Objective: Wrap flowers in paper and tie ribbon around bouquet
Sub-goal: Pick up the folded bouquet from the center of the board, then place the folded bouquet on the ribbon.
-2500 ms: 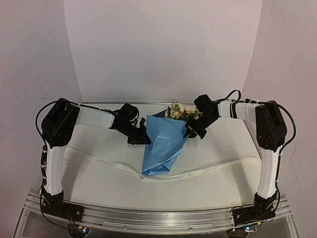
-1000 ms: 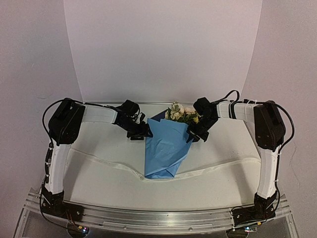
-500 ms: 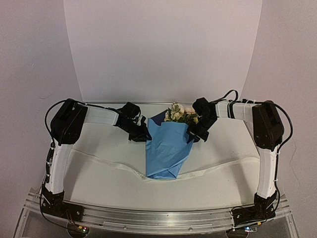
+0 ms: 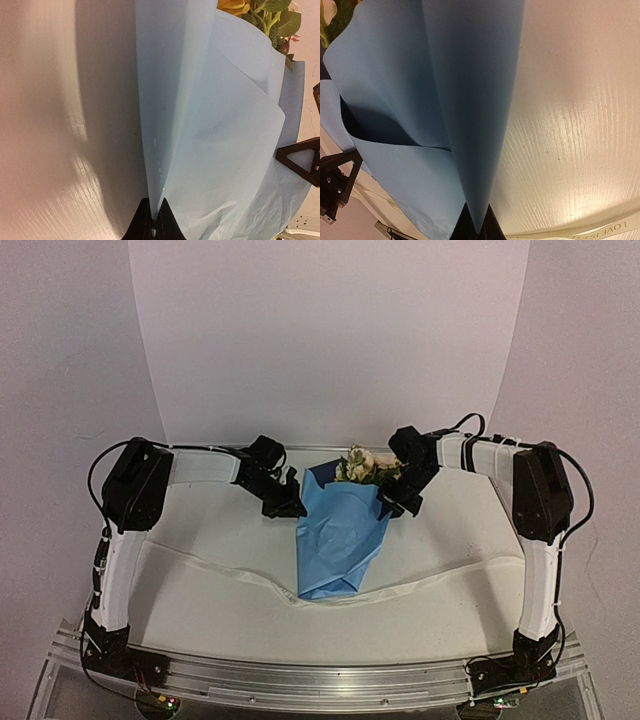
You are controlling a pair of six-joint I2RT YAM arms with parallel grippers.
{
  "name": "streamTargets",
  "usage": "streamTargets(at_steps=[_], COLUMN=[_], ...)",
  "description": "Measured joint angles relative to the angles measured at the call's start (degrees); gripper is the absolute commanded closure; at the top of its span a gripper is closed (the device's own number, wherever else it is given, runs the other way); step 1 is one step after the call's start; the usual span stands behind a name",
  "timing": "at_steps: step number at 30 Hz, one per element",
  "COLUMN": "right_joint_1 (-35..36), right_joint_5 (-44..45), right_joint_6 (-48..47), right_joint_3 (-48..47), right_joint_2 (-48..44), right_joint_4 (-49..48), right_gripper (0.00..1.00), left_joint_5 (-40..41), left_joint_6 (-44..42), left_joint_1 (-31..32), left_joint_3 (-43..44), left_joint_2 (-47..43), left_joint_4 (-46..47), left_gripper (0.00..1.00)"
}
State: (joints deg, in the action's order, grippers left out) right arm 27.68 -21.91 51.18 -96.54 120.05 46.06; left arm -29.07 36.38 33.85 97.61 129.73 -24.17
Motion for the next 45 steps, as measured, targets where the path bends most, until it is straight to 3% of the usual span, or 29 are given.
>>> streamTargets(at_steps=[27,45], right_joint_1=[0.72,5.49], right_joint_5=[-1.55,-0.27], right_joint_6=[3.17,4.08], right_joint_3=[-2.38,4.02], right_joint_2=[-0.05,-3.43], right_joint_4=[3.35,3.14], right_gripper=[1.0,1.0], left_joint_5=[-2.92,-2.53], left_joint_6=[1.2,2.99], left_joint_1=[-0.17,0.3], left_joint_3=[2.15,-11.94], left_joint_2=[-0.96,-10.68], left_joint_4=[-5.52,-2.26], left_gripper=[1.0,1.0])
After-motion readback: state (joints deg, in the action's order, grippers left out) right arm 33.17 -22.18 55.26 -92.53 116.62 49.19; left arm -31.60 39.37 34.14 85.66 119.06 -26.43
